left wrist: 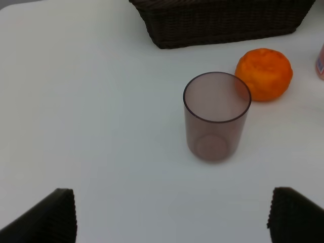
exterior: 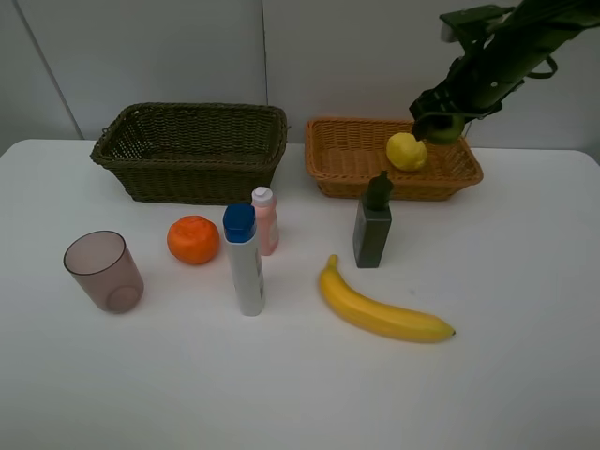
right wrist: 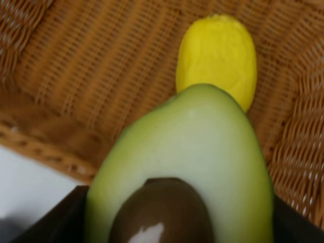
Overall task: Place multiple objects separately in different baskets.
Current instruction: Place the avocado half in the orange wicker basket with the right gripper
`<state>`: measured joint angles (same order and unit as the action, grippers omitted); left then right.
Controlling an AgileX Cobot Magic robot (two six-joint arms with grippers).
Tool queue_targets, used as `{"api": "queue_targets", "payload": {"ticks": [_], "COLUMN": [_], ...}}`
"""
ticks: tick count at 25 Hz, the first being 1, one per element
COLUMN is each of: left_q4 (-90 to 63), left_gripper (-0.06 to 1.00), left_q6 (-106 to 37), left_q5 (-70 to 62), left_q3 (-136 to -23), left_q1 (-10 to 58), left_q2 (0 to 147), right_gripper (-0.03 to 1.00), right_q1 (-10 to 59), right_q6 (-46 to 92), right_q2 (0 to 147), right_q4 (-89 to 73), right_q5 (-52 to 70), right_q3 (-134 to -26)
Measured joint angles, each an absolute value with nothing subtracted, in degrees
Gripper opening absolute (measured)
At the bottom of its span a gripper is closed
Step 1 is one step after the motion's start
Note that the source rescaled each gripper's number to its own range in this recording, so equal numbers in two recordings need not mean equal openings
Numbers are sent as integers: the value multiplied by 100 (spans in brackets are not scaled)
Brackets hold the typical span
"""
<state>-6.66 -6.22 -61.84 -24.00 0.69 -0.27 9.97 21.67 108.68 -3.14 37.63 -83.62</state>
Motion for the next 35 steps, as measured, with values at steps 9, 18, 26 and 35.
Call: {"api": "queue_targets", "payload": {"ticks": [9,18,26,35], "left_q4": [-666,-666,-666,-666], "left_gripper": [100,100,100,100], "left_q6": [-622,-622,-622,-622], "left_q5": [-6184,-6184,-6184,-6184], "left_q3": [-2400,-2400,-2400,-2400], "left_q1": [69,69,69,69], "left_q2": [-27,-27,-27,-27], "right_gripper": [42,42,42,58], "right_q1": [928,745,726,726], "right_q6": [2167,2167,2167,2162], "right_q2": [11493,11652,11652,11652], "right_q4": [105,179,134,0], "right_q5": [2957,2813,2808,2808], "right_q3": [-8413,-8413,-8413,-8413]}}
